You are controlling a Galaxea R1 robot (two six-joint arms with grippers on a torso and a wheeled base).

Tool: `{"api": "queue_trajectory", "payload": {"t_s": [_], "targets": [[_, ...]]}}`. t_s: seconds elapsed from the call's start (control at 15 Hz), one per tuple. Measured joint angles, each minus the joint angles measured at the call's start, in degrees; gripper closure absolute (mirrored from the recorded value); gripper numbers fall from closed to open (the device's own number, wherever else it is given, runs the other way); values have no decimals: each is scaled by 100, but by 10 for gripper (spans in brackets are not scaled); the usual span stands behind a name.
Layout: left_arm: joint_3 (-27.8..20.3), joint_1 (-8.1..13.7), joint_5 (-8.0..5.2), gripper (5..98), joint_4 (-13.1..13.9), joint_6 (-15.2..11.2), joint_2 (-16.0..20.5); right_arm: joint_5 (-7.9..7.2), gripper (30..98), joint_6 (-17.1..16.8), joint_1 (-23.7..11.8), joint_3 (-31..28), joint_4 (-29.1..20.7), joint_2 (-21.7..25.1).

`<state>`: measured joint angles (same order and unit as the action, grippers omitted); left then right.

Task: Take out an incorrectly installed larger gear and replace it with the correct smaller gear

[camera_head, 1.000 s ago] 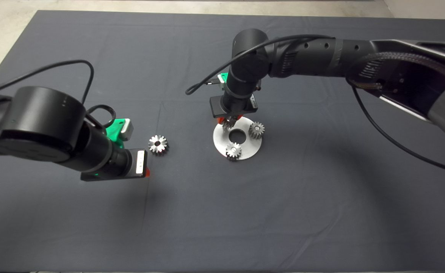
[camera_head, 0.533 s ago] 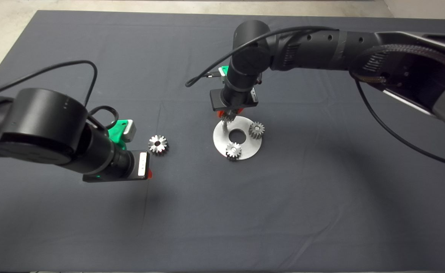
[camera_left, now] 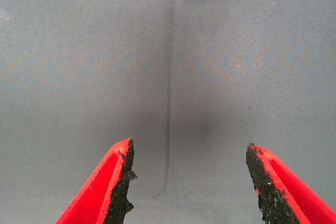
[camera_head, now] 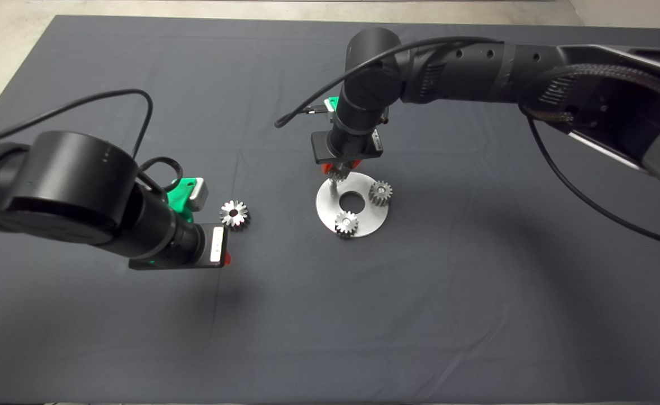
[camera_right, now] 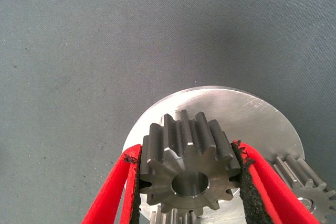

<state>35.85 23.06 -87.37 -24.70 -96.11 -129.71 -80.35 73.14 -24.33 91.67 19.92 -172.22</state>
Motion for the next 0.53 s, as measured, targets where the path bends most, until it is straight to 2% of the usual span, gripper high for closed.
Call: {"api": "queue_trajectory", "payload": {"t_s": [0.13,0.27,0.4,0.53], "targets": [[1,1,0,499,0,0,-12,6,899,0,0,0,0,0],[2,-2,0,499,0,0,-12,141,900,0,0,0,0,0],[0,-2,0,499,0,0,-12,364,900,0,0,0,0,-2],[0,-2,0,499,0,0,-11,378,900,0,0,0,9,-2]]}}
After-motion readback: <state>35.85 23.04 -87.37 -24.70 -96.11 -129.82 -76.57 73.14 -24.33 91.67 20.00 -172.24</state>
